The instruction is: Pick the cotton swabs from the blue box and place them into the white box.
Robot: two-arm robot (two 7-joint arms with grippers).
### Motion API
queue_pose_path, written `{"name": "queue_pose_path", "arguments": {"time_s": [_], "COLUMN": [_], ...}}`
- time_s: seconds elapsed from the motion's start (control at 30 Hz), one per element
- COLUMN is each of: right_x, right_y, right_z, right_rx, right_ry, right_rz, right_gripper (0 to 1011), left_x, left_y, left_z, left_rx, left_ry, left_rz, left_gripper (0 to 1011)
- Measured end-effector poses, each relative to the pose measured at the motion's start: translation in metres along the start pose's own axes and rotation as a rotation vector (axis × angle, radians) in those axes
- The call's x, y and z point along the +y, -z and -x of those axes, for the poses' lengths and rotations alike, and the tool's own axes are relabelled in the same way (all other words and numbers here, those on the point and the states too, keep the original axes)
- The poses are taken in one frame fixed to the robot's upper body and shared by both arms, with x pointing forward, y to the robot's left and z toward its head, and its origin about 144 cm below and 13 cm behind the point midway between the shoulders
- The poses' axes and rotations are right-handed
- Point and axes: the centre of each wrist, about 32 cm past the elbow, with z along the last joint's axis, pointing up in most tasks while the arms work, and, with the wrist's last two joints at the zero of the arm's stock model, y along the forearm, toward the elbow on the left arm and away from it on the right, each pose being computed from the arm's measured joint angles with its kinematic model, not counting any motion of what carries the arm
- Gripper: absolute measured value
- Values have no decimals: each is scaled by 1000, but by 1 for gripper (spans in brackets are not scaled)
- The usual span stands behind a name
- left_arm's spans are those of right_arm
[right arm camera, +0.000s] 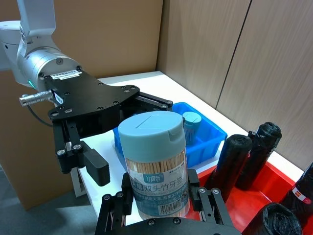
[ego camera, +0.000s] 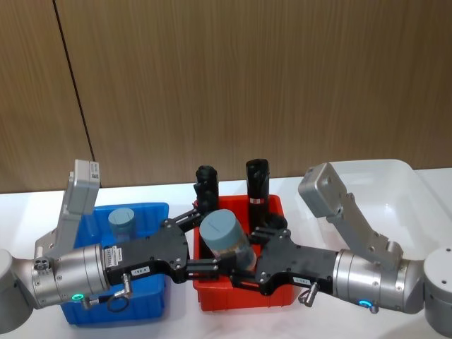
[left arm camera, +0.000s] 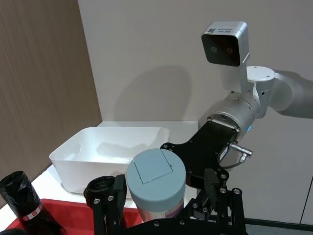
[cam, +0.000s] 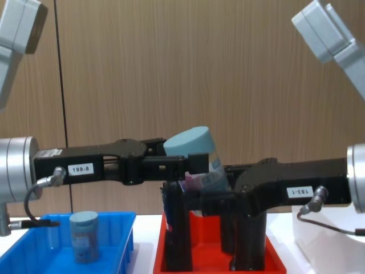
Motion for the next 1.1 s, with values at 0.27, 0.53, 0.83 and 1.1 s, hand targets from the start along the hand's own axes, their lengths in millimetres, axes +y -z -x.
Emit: {"name": "queue_pose_path", "arguments": {"time_s": [0.27, 0.53, 0.83, 1.1], "right_x": [-2, -10, -32, -55], "right_y": [2, 7, 17, 25], "right_z": [0, -4, -13, -23], "right_rx": [6, 23, 53, 79], "right_ry": [9, 43, 122, 216], "right_rz": [1, -7, -29, -51], "right_gripper": [649, 649, 649, 649], "left_x": [0, 0, 0, 0], "left_y": [0, 0, 0, 0], "left_z": [0, 0, 0, 0], "left_rx": [0, 0, 0, 0], "left_ry": [0, 0, -1, -1], "left_rz": [0, 0, 0, 0], "left_gripper": [1000, 1000, 999, 1000]}}
